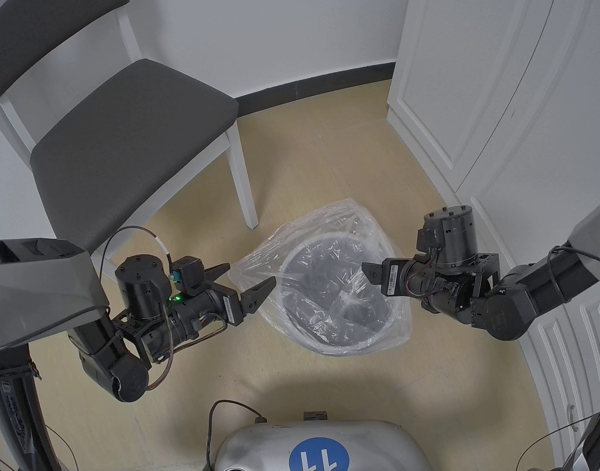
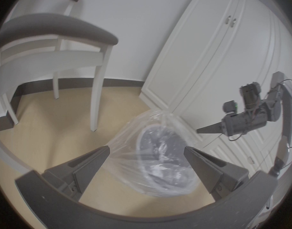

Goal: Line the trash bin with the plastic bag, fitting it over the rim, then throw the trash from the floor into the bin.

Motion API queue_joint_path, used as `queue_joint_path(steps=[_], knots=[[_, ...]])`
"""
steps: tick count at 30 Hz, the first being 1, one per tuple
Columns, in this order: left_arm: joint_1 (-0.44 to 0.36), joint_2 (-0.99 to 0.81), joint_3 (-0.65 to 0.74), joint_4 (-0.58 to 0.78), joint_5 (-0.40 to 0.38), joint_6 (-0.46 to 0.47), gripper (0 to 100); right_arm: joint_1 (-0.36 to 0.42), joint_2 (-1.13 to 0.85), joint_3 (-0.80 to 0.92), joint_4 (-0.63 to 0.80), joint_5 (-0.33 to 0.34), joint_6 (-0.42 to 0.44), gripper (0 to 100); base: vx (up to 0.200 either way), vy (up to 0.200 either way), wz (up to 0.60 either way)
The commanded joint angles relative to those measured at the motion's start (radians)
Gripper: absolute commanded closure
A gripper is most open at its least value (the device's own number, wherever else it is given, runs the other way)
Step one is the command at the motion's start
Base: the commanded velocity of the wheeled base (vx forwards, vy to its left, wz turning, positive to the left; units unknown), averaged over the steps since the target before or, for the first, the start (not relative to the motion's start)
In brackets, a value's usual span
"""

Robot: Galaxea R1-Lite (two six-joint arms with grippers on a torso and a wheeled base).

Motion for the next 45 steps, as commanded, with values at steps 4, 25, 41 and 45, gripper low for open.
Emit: queue_joint_path(steps=[4, 25, 41, 45], knots=[[0.018, 0.037, -0.083, 0.111, 0.107, 0.001, 0, -0.06, 0.107, -0.008, -0.045, -0.004, -0.035, 0, 0.0, 0.0, 0.0], [0.104, 0.129, -0.167, 0.14, 0.112, 0.001, 0, -0.193, 0.153, -0.04, -0.047, 0.005, -0.073, 0, 0.0, 0.0, 0.0], [0.098, 0.234, -0.256, 0.139, 0.211, 0.001, 0, -0.245, 0.171, -0.056, -0.097, 0.008, -0.069, 0, 0.0, 0.0, 0.0], [0.096, 0.239, -0.258, 0.139, 0.211, 0.003, 0, -0.247, 0.205, -0.077, -0.099, 0.006, -0.061, 0, 0.0, 0.0, 0.0]])
